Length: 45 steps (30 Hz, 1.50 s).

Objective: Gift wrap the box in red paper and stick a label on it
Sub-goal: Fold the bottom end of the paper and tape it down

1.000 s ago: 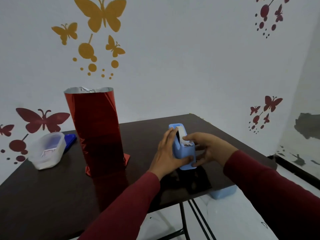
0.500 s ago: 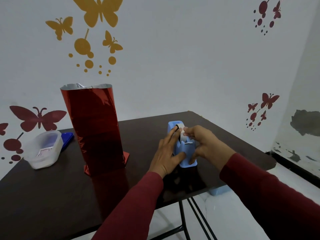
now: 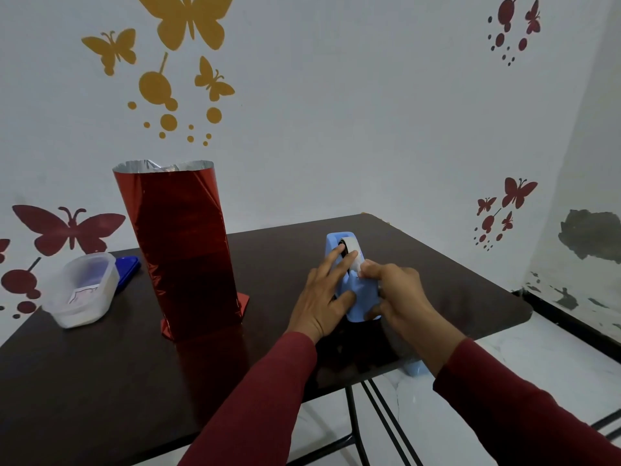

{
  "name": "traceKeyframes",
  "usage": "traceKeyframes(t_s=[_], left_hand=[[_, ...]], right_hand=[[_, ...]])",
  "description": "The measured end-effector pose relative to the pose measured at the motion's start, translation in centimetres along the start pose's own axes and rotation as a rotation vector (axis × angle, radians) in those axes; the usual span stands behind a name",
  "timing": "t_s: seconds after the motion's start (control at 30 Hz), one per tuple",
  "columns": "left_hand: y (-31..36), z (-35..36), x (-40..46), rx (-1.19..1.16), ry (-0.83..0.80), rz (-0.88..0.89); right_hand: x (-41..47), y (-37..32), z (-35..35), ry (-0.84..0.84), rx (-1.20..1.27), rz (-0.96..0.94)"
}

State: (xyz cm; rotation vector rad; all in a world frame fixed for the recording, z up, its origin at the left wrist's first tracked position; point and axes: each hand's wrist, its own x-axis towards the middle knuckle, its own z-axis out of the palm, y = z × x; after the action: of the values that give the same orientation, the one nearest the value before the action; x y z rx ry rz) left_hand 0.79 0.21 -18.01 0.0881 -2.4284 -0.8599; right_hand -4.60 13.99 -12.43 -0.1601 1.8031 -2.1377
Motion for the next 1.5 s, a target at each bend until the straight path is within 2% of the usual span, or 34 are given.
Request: traceKeyframes(t_s=[0.47,0.67,0.8,0.87,0.93,1.03,1.17,1.23,1.33,1.5], left_hand=[[-0.2,0.1,0.2,0.029,0.026,0.013],[0.0,0.0,0.1,0.01,0.025,0.008],[0.1,-0.2,0.0,-0.006,0.026,-0.012],[0.1,-0.2,0.0,-0.021,0.022,-0.023],[0.4,-0.3,0.0,-0.039,0.017,-0.035],[0.0,-0.2,-0.1,-0.102,0.058,0.007],[0.3,-0.5,-1.0,-0.111,0.178,0.121],[1.8,-1.2,-1.4,-0.087,0.186,0.18],[4.4,-2.8,-1.0,-0.049,0.091,0.219],[6.4,-6.3,0.2,-0.03,-0.033,0.097]], right_hand=[[0.8,1.4,-1.5,-0.117,-0.043,0.027],[1.3,1.0,-1.6,-0.105,-0.228,-0.039],[1.1,1.7,-2.2,-0.12,-0.541,-0.246],[1.0,2.5,-3.0,-0.198,-0.473,-0.244],[0.9,3.1,-3.9,-0.272,-0.267,-0.157],[0.3,3.7,-5.1,-0.298,-0.12,-0.129],[-0.8,3.0,-6.4,-0.209,-0.208,-0.27],[-1.4,2.3,-6.6,-0.212,-0.28,-0.351],[-2.2,1.7,-6.0,-0.233,-0.327,-0.428],[-2.9,0.6,-4.8,-0.249,-0.361,-0.496]])
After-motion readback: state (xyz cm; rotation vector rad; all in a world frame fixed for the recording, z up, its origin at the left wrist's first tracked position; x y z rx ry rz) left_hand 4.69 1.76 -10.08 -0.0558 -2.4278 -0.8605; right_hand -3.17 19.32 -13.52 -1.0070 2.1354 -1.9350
